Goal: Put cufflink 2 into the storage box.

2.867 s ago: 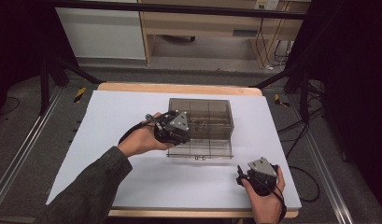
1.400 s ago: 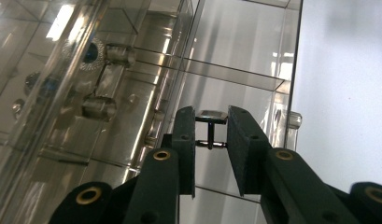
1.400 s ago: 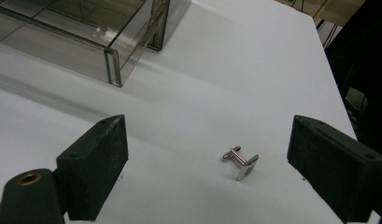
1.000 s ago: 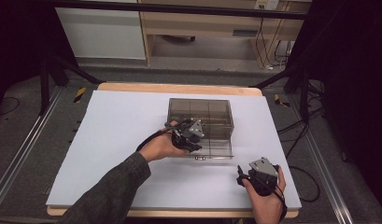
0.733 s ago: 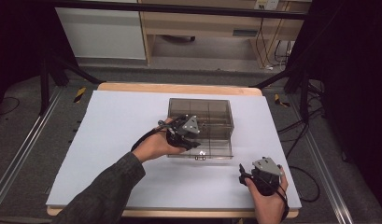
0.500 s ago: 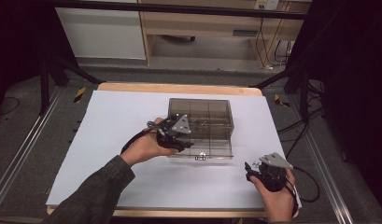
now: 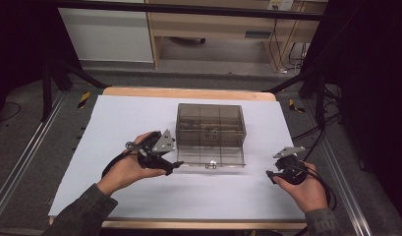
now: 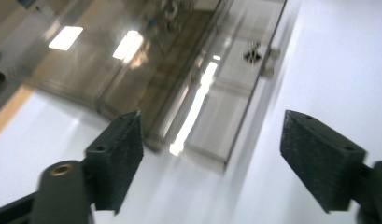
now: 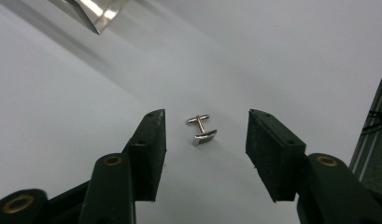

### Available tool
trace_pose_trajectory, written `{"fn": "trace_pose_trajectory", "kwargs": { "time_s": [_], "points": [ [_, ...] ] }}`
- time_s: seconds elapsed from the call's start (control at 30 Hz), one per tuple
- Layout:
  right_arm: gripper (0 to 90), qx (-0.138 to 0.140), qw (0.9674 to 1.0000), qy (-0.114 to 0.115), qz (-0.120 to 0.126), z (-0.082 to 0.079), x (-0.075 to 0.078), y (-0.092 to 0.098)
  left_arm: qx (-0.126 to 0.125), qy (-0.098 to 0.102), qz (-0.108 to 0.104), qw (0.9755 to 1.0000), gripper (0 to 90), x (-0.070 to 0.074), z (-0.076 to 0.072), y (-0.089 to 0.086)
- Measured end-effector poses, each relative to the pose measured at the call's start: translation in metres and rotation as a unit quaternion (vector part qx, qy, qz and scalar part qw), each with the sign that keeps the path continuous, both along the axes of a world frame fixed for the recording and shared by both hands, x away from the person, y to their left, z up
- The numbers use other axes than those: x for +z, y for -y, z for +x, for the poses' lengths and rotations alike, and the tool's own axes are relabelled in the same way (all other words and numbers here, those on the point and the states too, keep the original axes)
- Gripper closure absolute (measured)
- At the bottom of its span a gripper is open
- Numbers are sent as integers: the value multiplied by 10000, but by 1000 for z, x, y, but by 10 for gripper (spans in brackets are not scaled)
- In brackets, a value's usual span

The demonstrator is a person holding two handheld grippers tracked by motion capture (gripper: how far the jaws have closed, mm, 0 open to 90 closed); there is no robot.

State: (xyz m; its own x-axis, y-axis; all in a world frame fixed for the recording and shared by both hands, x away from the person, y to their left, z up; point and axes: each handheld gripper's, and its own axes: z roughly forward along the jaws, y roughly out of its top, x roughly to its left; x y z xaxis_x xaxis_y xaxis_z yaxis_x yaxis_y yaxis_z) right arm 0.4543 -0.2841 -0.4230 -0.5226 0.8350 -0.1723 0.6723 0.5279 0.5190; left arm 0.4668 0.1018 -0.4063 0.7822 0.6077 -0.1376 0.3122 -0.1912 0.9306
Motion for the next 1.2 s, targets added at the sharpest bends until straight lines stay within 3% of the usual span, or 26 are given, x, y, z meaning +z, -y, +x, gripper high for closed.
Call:
{"fn": "trace_pose_trajectory", "kwargs": {
  "time_s": [0.17,0.37,0.43,0.53,0.93,1.2],
  "points": [
    [520,142,9992,-359,-112,14,-2,-1,212,-135,-51,9997,138,-11,-4,-20],
    [536,268,9976,-605,-204,24,-5,-2,383,-174,-143,9990,114,-22,-6,-43],
    [539,309,9967,-703,-264,26,-9,-2,385,-208,-24,9990,117,-29,-6,-50],
    [549,343,9957,-789,-344,29,-14,-2,549,-190,33,9983,116,-35,-4,-52],
    [706,350,9926,-1129,-272,39,-22,1,533,-244,-4,9983,124,-35,-5,-57],
    [778,403,9924,-1121,-304,38,-22,1,507,-250,-12,9984,130,-34,-6,-58]
  ]
}}
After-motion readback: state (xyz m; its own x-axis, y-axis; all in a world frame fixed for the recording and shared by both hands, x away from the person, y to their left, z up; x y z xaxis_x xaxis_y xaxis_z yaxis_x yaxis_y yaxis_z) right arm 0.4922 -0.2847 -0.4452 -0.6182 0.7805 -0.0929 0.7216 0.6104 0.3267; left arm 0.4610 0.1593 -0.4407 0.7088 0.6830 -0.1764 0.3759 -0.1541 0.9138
